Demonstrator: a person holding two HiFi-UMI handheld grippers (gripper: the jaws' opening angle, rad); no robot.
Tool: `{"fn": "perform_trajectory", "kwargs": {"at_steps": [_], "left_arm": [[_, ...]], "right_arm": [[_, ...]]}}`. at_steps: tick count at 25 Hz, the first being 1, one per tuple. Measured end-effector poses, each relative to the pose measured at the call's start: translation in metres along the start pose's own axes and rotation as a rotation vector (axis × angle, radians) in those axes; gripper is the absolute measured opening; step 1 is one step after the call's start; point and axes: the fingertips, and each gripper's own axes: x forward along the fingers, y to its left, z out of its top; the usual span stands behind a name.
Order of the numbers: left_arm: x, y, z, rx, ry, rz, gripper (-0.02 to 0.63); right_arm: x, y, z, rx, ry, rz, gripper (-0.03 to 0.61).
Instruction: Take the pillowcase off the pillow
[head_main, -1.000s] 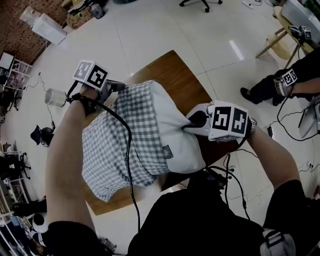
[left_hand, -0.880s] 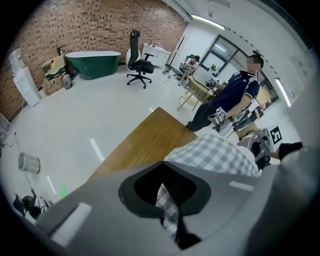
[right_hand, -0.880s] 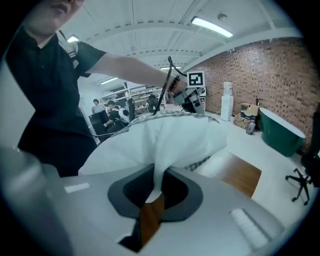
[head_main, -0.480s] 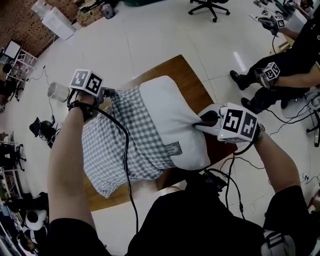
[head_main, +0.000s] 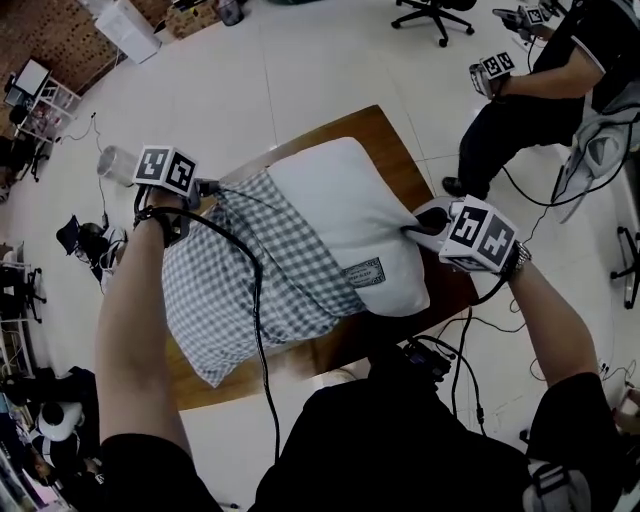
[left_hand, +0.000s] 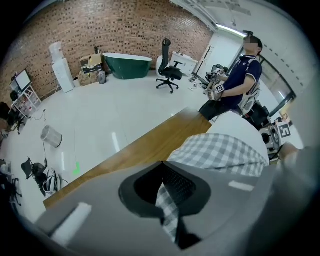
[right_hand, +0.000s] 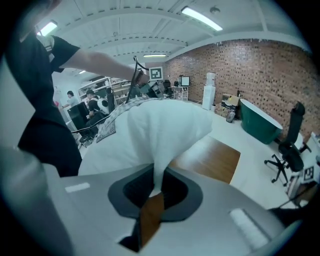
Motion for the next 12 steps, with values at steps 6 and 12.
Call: {"fn": "perform_trajectory", "kwargs": {"at_steps": [6, 12], "left_arm": [[0.007, -0.014, 0.003, 0.114, -0.097, -0.003, 0.016], [-0.020, -0.044, -0.039, 0.173, -0.270, -0.041, 0.108]], "right_arm": [[0.037, -0.019, -0.013, 0.012, 0.072, -0.056, 0.053], [0.056, 0.015, -0.036, 0.067, 0.091, -0.130, 0.173]]}}
